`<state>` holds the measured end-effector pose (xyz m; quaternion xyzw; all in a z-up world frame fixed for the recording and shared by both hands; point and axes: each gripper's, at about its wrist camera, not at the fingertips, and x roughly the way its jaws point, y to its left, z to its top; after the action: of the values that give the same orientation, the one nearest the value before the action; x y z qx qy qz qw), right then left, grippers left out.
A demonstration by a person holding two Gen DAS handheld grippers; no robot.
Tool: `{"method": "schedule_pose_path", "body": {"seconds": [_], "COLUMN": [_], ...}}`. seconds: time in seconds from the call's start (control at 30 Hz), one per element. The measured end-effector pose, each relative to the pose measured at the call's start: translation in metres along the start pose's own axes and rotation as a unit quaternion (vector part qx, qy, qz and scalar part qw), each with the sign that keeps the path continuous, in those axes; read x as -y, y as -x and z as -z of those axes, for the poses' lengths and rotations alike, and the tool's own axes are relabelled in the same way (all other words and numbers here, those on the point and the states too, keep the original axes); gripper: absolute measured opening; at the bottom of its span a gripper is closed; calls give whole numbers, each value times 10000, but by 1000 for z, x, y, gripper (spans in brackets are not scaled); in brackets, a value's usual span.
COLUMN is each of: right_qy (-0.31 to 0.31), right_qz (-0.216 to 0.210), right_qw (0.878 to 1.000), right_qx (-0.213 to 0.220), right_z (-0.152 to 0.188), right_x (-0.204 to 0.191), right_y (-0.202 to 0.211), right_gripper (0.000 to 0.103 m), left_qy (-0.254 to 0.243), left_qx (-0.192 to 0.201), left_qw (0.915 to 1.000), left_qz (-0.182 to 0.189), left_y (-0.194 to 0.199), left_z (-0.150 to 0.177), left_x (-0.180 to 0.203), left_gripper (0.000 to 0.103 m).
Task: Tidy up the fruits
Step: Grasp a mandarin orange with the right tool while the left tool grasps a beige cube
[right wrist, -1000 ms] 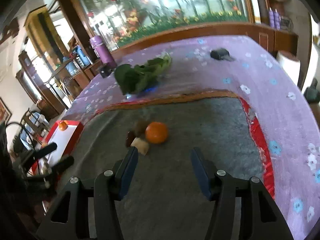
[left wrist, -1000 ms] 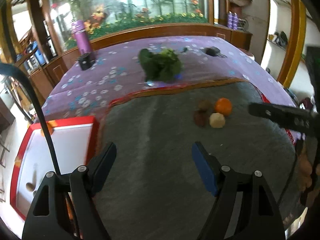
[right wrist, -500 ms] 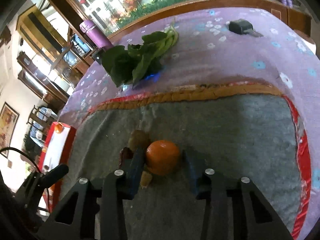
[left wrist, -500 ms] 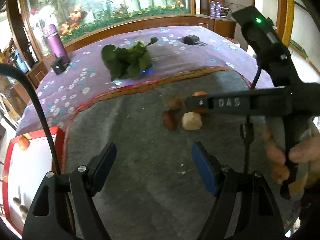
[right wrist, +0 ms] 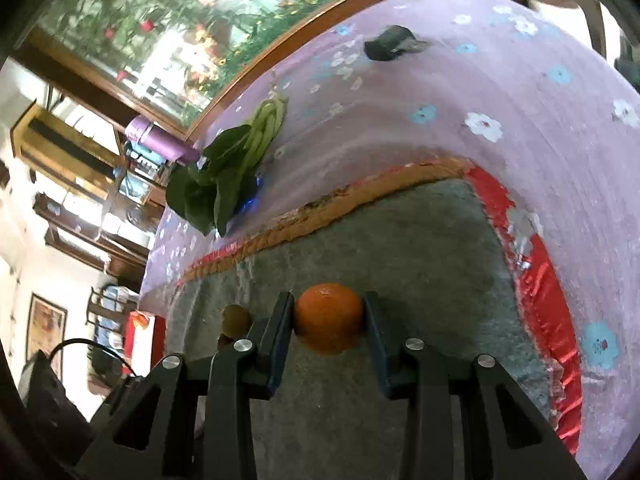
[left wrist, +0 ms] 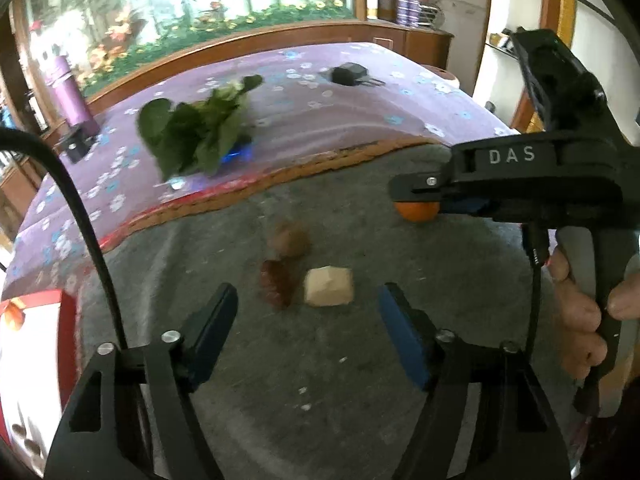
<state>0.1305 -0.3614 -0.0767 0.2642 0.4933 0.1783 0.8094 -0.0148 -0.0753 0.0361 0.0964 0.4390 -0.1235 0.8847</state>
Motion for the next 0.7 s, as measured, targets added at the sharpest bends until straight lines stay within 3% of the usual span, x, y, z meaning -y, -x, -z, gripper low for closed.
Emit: {"method": "schedule_pose_path", "body": {"seconds": [0.17,0.37,0.53,0.7], "right_qy": [-41,-216,-455,-238], "right_qz": [-18,-200,-461,-294], "right_qw": [10000,9995,9977,9992], "right_qx": [-33,-112,-182,-142], "right_z": [1,0,-2,0], "right_x": [4,10,18,9], "right_y": [-1,1,1,1], "right_gripper": [37,37,37,37], "left_qy": [-137,-323,-433,-347], "left_qx": [-91,-64,-18,-30], "left_qw": [9998,9994,9984,9982], "left_qz": [70,46,367,493], "left_y": [-11,-21,-28,-26], "left_z": [-4,-3,-4,-3], "left_x": [3,5,9,5], "left_gripper": [55,53,46,37]}}
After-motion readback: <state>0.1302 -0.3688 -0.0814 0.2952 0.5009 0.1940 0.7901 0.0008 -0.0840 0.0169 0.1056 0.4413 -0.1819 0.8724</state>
